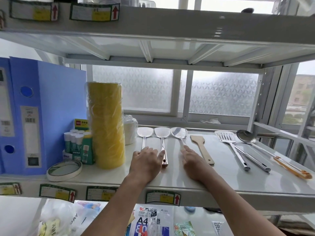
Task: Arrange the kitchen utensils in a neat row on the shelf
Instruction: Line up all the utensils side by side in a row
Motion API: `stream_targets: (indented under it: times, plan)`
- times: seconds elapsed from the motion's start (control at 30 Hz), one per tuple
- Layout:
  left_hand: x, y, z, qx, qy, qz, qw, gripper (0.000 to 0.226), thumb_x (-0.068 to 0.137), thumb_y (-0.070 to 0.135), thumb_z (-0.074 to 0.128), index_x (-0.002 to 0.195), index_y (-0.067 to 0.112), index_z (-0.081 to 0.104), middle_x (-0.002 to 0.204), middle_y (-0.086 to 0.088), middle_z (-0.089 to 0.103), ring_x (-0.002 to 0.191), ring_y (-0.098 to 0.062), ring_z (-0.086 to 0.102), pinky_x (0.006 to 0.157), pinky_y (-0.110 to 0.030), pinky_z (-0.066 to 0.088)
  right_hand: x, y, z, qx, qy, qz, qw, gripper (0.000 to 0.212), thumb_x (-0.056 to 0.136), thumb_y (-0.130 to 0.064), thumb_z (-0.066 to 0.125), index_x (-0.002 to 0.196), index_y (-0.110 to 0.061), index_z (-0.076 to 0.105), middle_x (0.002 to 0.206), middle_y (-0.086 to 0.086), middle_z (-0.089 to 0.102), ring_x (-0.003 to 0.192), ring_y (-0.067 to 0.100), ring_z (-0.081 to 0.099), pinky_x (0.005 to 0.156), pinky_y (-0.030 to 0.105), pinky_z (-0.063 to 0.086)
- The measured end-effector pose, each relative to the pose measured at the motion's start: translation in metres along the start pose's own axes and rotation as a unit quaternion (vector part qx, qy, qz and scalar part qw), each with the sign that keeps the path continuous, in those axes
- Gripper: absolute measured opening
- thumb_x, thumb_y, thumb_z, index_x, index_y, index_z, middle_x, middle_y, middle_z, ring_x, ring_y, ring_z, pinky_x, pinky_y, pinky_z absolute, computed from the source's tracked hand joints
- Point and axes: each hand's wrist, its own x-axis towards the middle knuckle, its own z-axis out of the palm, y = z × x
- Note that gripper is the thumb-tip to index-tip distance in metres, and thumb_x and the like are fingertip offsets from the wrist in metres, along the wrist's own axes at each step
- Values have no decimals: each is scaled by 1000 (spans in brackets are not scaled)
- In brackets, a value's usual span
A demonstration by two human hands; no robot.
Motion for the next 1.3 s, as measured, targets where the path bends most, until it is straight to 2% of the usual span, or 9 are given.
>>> stream_targets:
  times: [0.27,0.47,0.57,0.7,0.9,1.0,1.13,1.3]
  plan:
    - [1,0,2,12,-5,-8,1000,57,102,58,24,114,21,66,123,-1,66,126,-21,51,101,-45,35,-1,-1,2,-20,-2,10,1000,58,95,-8,26,153,-2,32,168,8,14,153,22,20,123,38,22]
    - [0,0,1,16,-1,-13,1000,59,101,60,27,121,19,65,124,-3,65,123,-21,52,102,-44,35,-4,-2,2,-21,5,9,1000,56,95,-7,25,150,-2,35,168,9,15,152,24,23,122,37,23]
    - [-1,1,0,15,-1,-14,1000,60,101,60,27,122,19,66,125,-4,65,123,-22,52,102,-44,35,-3,-1,3,-19,8,9,1000,53,95,-7,25,144,-1,42,167,11,17,151,24,24,121,38,25]
    - [-1,1,0,19,4,-14,1000,60,101,60,28,120,19,66,123,-5,66,121,-22,54,101,-44,36,-3,0,4,-11,7,6,1000,44,91,-4,25,126,0,52,162,15,27,146,28,31,117,41,32]
    - [-2,2,-2,14,4,-14,1000,60,101,59,28,122,17,66,125,-6,65,122,-23,54,102,-43,36,-2,0,4,-4,4,10,1000,46,91,-5,25,129,-1,51,165,15,21,151,25,24,120,39,27]
    - [-2,3,-3,14,1,-16,1000,62,101,60,28,123,17,66,126,-7,65,123,-23,53,103,-43,36,-2,0,4,3,3,17,1000,45,91,-6,25,127,-1,52,163,15,25,150,26,26,119,41,29]
    - [-4,3,-4,17,-9,-19,1000,67,98,66,28,124,17,65,132,-9,64,134,-24,49,107,-44,35,-2,0,5,3,1,20,1000,46,91,-12,23,125,-3,52,161,15,30,150,25,27,119,41,29]
    - [-4,4,-5,23,-8,-17,1000,67,97,67,29,124,18,65,132,-8,64,132,-23,49,106,-43,35,-4,-2,3,-2,10,15,1000,43,96,-12,27,131,-3,51,164,12,24,151,23,24,120,39,26]
